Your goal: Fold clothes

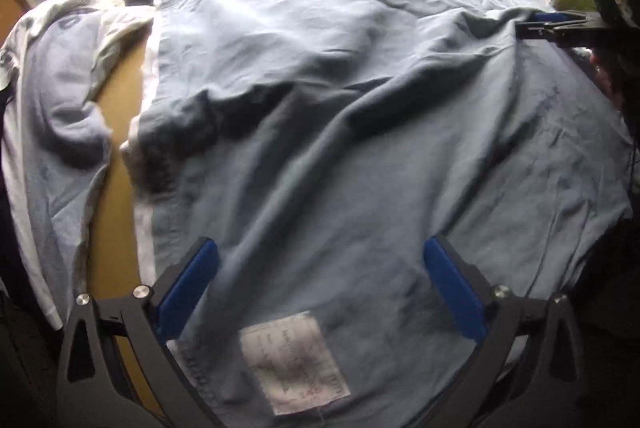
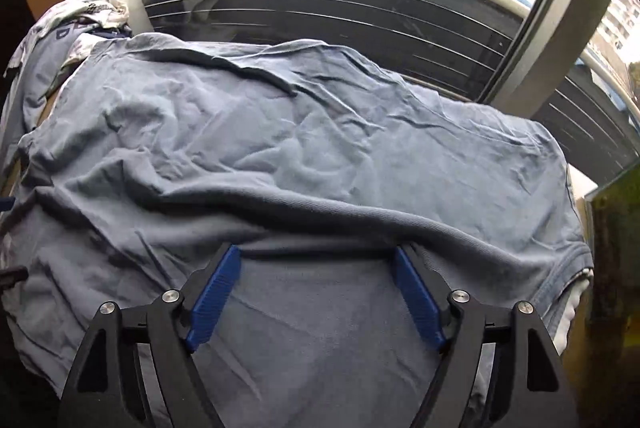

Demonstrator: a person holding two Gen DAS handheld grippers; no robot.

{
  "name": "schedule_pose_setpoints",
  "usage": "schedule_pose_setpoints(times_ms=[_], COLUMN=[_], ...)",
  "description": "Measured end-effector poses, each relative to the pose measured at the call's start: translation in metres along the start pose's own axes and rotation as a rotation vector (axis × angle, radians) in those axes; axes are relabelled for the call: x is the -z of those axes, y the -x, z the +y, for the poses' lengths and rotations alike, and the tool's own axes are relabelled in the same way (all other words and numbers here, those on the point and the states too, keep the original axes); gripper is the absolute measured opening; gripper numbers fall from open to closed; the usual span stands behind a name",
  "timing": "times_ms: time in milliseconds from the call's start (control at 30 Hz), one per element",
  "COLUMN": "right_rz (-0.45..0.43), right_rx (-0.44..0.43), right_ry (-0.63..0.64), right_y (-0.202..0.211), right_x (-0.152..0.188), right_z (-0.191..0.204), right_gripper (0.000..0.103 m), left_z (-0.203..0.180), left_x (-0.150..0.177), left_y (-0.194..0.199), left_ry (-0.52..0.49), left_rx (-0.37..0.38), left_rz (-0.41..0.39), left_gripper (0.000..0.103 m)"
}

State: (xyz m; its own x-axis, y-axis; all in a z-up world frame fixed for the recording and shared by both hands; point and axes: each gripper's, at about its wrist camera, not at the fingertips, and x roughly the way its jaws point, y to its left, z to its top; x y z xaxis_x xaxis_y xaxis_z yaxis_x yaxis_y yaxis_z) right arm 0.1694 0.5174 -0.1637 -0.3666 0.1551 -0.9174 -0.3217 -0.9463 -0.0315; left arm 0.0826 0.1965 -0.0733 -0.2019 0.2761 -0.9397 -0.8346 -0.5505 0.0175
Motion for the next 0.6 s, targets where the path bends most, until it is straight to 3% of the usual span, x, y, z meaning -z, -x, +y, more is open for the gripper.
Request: schedule_pose_setpoints(times_ms=[100,133,200,267,367,467,533,600], right_rz=[0.019,0.003,-0.052,-0.082,-0.061,-0.047,0.053,0.003], right_rx=[-0.028,-0.062,-0.131,-0.181,-0.137,-0.060,-0.049,0.022], right_ry=[0.028,0.039,0.055,0.090,0.141,0.074,-0.032,-0.075], right_y=[-0.020,-0.017,-0.003,0.016,0.032,0.045,0.033,0.029], right_x=[-0.020,-0.018,-0.007,0.019,0.057,0.096,0.124,0.149], right_z=[0.002,0.004,0.008,0.013,0.024,0.012,-0.002,-0.009], right_gripper=[0.085,0.085,0.085,0.085,0.085,0.085,0.085,0.087], left_z=[0.006,0.004,-0.005,-0.016,-0.033,-0.040,-0.033,-0.030], left_x=[0.005,0.007,0.016,0.024,0.033,0.045,0.048,0.049], left_y=[0.009,0.014,0.035,0.044,0.038,0.027,0.019,0.016], left_ry=[0.009,0.001,-0.016,-0.002,-0.015,-0.015,0.023,0.038], left_rx=[-0.092,-0.135,-0.099,-0.095,-0.143,-0.163,-0.069,-0.011], left_rz=[-0.029,-0.044,-0.112,-0.127,-0.099,-0.094,-0.084,-0.089], left_gripper=[0.102,0.093,0.087,0.093,0.092,0.097,0.103,0.103])
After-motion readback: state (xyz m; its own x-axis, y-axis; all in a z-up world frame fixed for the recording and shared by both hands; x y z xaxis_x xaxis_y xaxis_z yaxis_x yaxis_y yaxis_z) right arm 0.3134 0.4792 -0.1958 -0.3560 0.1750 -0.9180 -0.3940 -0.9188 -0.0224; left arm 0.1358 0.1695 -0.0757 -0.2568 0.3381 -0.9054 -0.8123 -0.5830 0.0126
